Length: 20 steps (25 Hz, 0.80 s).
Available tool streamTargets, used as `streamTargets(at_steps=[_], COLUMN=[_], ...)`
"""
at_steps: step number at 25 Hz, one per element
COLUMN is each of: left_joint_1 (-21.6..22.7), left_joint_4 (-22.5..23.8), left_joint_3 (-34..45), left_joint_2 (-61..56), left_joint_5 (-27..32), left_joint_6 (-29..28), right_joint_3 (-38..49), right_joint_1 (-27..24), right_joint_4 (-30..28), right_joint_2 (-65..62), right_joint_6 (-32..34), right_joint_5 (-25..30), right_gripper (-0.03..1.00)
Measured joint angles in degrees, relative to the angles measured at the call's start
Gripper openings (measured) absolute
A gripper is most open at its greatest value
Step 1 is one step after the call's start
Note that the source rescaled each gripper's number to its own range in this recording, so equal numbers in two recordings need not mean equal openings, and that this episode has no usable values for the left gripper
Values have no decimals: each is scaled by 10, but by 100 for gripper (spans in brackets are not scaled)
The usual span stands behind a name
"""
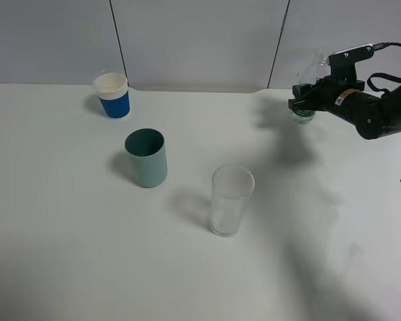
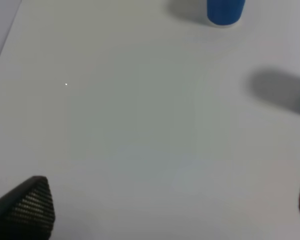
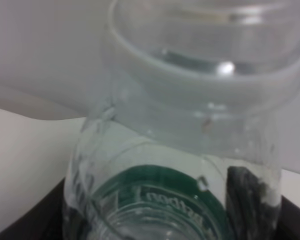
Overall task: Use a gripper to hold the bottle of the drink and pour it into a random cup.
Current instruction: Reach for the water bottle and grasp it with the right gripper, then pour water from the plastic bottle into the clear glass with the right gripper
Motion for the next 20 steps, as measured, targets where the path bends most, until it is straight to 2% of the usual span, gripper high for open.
streamTargets(at_steps=[12,20], left_joint_1=[0,0], left_joint_4=[0,0], left_joint_3=[0,0], left_joint_2=[0,0], left_joint_5=[0,0], left_joint_6=[0,0], right_joint_3=[-1,0], right_joint_1=[5,46], right_joint_4=[0,-71], right_joint_2=[-6,-49], right_joint_6=[3,11], right_joint_5=[15,47], right_gripper=[3,3])
